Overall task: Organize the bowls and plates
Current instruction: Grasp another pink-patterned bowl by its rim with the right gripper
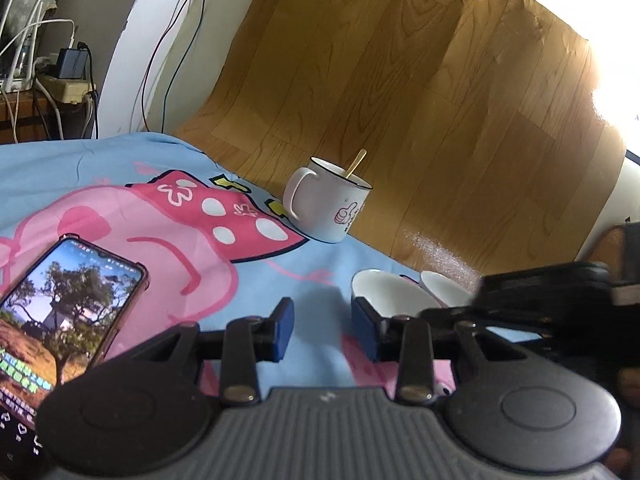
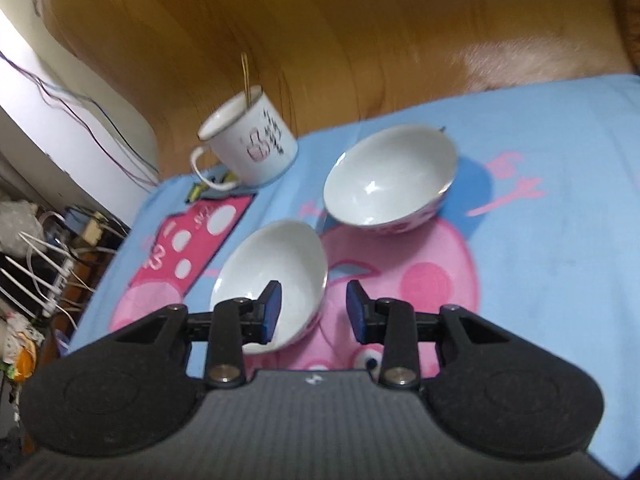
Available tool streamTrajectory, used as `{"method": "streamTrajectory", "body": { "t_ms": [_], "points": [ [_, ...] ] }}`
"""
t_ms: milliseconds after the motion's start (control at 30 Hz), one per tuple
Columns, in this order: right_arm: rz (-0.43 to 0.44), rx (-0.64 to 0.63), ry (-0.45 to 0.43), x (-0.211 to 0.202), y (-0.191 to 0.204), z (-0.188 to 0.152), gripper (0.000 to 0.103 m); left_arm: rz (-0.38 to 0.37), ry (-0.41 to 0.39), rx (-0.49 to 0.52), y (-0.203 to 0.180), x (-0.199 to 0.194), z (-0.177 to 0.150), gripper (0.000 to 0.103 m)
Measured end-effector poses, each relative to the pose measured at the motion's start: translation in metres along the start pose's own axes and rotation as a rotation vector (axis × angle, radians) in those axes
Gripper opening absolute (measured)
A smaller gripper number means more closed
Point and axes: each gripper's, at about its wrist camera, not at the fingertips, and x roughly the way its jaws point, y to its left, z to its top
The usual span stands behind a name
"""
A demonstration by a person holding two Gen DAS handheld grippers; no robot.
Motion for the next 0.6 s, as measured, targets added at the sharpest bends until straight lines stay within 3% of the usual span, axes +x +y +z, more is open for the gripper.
{"method": "streamTrajectory", "body": {
  "t_ms": [33,100,300,433,600],
  "points": [
    [-0.013,0.000,0.014,0.005,0.001,0.000,0.015,-0.004,-0.001,-0.004,0.001,-0.001,0.000,0.035],
    [-0.025,0.031,0.019,0.004,-0.004,-0.002,0.009,-0.014,-0.009,-0.014,0.004,-0.001,-0.001,0.038],
    [-0.016,0.013,-0.008,-0.054,-0.025,-0.024,0.008,-0.111,0.014,0.012,-0.004,-0.006,-0.003,0.042],
    [-0.009,0.045,-0.001,-0.102,-0.061,-0.050,0.008,-0.245,0.137,0.083,-0.042,-0.014,-0.015,0.044],
    [-0.037,0.062,-0.056,-0.147,-0.086,-0.071,0.010,-0.323,0.298,0.266,-0.101,-0.011,-0.044,0.044]
  ]
}}
